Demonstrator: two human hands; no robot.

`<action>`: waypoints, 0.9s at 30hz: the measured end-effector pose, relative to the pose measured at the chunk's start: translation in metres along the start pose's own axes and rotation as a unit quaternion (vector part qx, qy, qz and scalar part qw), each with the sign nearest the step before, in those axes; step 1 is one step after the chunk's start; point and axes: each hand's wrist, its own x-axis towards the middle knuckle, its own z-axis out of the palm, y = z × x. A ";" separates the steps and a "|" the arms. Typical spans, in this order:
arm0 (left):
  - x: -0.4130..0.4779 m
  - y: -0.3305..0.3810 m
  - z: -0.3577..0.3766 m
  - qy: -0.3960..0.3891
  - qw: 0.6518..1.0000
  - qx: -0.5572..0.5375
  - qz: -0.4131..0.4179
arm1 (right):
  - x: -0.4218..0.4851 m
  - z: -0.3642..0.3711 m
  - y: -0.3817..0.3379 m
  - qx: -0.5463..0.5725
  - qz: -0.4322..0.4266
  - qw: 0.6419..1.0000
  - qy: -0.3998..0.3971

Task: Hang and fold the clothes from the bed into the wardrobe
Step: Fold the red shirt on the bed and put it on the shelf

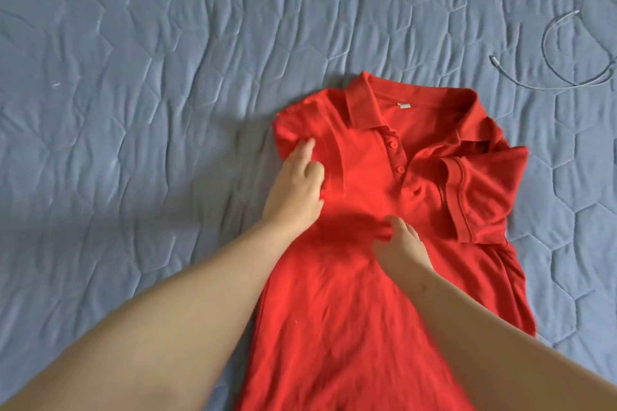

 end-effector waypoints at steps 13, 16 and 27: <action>-0.021 0.032 0.031 -0.138 0.979 0.149 -0.033 | -0.021 -0.029 0.070 0.025 0.037 0.983 0.177; -0.017 0.067 0.034 -0.090 0.993 0.071 0.016 | -0.022 -0.047 0.091 0.052 0.086 0.970 0.223; 0.039 0.210 0.087 -0.185 0.979 0.021 0.081 | -0.027 -0.073 0.213 0.139 0.156 0.976 0.063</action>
